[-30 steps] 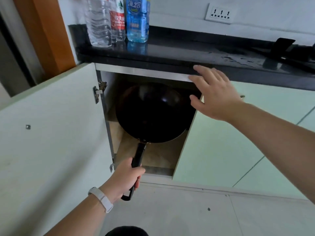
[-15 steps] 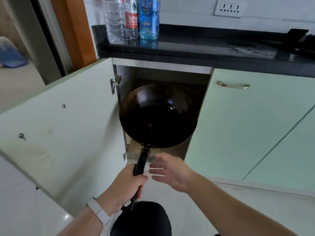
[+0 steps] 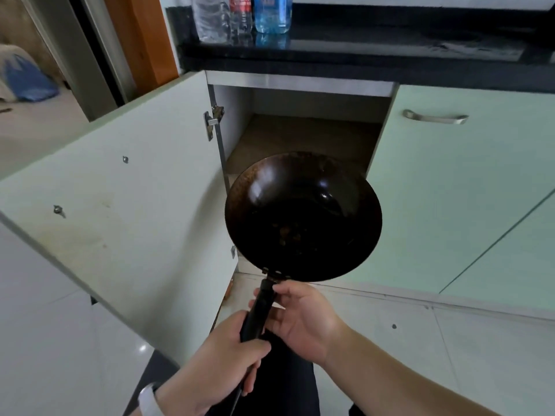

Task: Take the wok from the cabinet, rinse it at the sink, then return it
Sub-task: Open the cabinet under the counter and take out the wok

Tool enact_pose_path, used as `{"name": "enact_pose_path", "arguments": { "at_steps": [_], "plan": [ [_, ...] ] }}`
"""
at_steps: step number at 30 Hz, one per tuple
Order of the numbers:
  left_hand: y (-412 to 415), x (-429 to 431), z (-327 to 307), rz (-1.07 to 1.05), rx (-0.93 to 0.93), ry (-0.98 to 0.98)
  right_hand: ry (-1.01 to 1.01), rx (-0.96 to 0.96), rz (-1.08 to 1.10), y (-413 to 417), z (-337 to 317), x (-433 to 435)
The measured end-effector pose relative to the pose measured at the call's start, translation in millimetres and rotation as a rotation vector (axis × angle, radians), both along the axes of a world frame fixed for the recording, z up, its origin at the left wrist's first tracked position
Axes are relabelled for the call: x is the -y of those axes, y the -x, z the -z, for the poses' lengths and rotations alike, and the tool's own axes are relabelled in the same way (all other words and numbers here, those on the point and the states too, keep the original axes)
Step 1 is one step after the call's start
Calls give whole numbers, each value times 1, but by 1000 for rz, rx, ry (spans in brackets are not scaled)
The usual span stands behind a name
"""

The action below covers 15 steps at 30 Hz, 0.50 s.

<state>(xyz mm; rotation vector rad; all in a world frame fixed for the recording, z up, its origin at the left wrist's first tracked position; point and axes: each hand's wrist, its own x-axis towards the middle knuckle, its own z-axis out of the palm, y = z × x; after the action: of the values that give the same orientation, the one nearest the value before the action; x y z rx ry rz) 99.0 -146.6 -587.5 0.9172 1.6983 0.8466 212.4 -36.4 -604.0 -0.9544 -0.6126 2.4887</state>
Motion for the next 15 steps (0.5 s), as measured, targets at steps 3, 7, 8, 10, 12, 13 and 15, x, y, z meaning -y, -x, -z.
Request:
{"name": "enact_pose_path", "arguments": {
  "at_steps": [3,7,8,10,12,13,15],
  "plan": [
    [-7,11,-3,30,22,25,18,-5,24,-11,2,14],
    [-22,15,-4,111,28,51,37,-17,83,-33,3,24],
    [-25,14,-4,129,21,57,44,-22,99,-39,4,26],
    [-32,13,-2,160,5,71,50,-17,132,-51,6,30],
    [-39,11,2,202,3,78,44,1,170,-63,8,34],
    [-43,10,4,231,1,85,44,12,194,-68,8,36],
    [-51,6,7,292,-17,104,46,29,239,-81,9,41]
  ]
}}
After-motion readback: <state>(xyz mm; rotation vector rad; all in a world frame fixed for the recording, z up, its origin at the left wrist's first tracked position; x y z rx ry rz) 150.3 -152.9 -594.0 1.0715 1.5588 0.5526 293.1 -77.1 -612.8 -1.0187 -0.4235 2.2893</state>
